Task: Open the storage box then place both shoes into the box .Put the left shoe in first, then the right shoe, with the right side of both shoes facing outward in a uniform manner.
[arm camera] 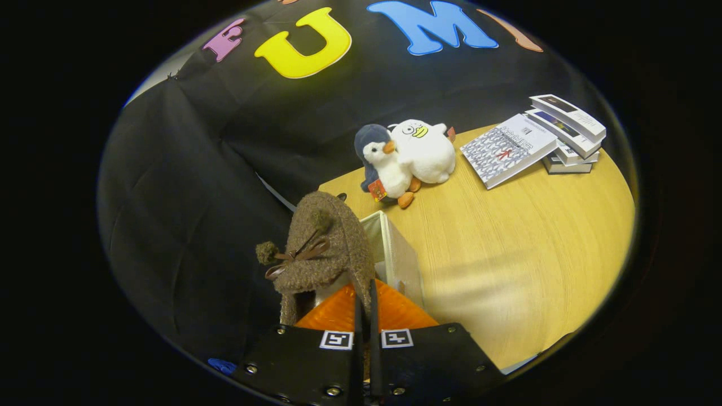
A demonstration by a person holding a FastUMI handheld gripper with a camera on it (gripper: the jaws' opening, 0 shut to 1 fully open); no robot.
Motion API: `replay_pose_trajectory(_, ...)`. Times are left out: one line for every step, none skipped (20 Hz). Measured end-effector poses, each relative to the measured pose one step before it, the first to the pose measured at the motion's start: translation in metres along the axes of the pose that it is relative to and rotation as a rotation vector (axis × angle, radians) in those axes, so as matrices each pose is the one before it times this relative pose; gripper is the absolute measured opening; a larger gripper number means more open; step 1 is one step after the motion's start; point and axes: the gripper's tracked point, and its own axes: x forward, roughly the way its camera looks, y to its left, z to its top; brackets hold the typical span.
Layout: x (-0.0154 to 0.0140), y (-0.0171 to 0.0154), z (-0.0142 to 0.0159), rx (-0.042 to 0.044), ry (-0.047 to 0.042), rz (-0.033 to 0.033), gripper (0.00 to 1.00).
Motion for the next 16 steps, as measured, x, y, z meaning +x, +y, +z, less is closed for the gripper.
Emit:
replay_pose_trajectory(0.00588, -0.00098, -0.00568, 0.00129, 0.00917, -0.01224, 0.04)
replay_pose_trajectory(0.00611, -0.00232, -0.0061, -0.00025, 0.01017, -0.01612, 0.04)
replay_pose_trajectory(0.00516, -0.00393, -0.0045, -0.00266, 0.00779, -0.01942, 0.04)
replay_pose_trajectory(0.00476, -0.00385, -0.00377, -0.00266, 0.00606, -0.0194, 0.04)
replay_pose_trajectory(0.00359, -0.00276, -0.00385, -0.00058, 0.00445, -0.01571, 0.04)
replay_pose_trajectory(0.00151, -0.0006, -0.00104, 0.00469, -0.00156, -0.00169, 0.04)
replay_pose_trajectory(0.00139, 0.00486, 0.00242, 0.01426, -0.01037, 0.02254, 0.04)
replay_pose_trajectory(-0.00278, 0.0036, 0.00355, 0.00937, -0.00175, 0.01552, 0.14)
replay_pose_trajectory(0.00115, 0.00328, 0.0014, 0.00561, -0.01498, 0.01329, 0.21)
replay_pose_trajectory(-0.00527, -0.00054, 0.00658, -0.00454, -0.01828, 0.00206, 0.38)
replay_pose_trajectory(-0.00105, -0.00039, 0.00407, -0.01511, -0.01595, -0.0037, 0.48)
replay_pose_trajectory(-0.00449, -0.00444, 0.00498, -0.03488, -0.01201, -0.01855, 0.65)
replay_pose_trajectory(-0.00371, -0.00347, 0.00474, -0.04968, -0.01584, -0.00494, 0.81)
replay_pose_trajectory(-0.00665, -0.00123, 0.00647, -0.04424, -0.02447, -0.00538, 0.98)
replay_pose_trajectory(-0.00635, 0.00053, 0.00658, -0.03588, -0.02977, 0.00346, 0.98)
replay_pose_trajectory(-0.0077, 0.0, 0.0087, -0.0265, -0.03354, 0.00693, 0.98)
